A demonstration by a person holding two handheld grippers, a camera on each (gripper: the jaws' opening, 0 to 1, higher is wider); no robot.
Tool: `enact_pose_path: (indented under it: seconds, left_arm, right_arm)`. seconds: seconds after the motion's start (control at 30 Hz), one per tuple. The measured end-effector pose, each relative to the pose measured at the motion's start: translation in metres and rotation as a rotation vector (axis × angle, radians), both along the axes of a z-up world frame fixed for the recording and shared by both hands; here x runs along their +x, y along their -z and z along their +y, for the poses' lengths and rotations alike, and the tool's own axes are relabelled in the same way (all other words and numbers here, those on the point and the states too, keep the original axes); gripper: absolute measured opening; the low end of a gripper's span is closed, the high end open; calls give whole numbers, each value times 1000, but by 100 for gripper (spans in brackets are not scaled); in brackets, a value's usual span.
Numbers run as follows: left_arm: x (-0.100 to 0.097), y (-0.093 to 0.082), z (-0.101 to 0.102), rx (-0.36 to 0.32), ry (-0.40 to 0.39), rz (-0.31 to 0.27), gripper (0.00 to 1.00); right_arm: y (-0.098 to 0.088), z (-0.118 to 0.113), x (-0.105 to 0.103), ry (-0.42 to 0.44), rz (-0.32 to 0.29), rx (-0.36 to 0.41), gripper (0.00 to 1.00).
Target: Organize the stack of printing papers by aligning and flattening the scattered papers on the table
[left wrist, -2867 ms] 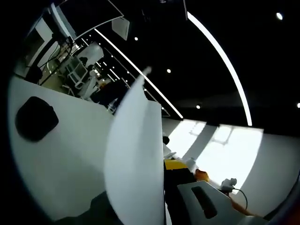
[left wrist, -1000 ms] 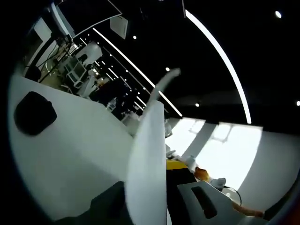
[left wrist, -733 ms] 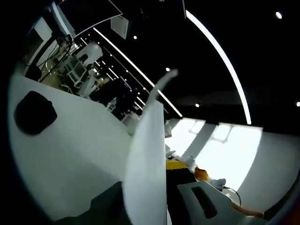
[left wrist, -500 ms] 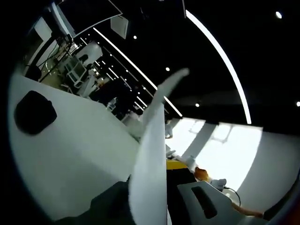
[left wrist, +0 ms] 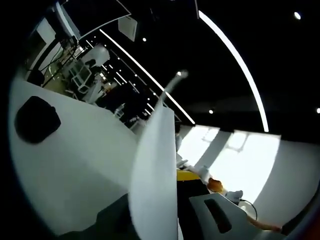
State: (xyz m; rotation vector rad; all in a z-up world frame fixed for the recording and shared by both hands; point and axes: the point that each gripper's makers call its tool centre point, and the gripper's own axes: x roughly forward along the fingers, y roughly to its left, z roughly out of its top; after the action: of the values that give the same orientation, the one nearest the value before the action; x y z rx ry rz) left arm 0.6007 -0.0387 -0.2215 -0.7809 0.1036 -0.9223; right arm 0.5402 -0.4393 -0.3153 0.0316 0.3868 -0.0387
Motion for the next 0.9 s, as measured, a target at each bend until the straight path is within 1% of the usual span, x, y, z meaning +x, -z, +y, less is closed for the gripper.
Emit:
enact_pose_path:
  seconds: [0.07, 0.2, 0.3, 0.47, 0.57, 0.63, 0.7, 0.8, 0.9]
  left_arm:
    - [0, 2, -2, 8, 4, 1, 6]
    - [0, 3, -3, 6, 7, 2, 6]
    - [2, 3, -3, -21, 16, 35, 6]
    - [1, 3, -2, -22, 16, 38, 6]
    - [2, 3, 1, -32, 7, 45, 6]
    - [-1, 4, -1, -15, 10, 36, 6]
    - [-4, 5, -5, 15, 11, 24, 6]
    - [-5, 7, -7, 32, 13, 19, 6]
    - [-5, 8, -8, 41, 10, 15, 6]
  right_arm:
    - [0, -1, 0, 8, 0, 8, 0]
    - [-1, -3, -2, 37, 1, 50, 0]
    - [-2, -3, -4, 47, 0, 72, 0]
    - [-6, -4, -10, 57, -18, 77, 0]
    - [-10, 1, -12, 63, -30, 127, 0]
    - [-13, 3, -16, 66, -39, 165, 0]
    - [-18, 3, -17, 70, -54, 219, 0]
    - [-21, 6, -20, 70, -54, 240, 0]
    - [-32, 5, -20, 87, -94, 310, 0]
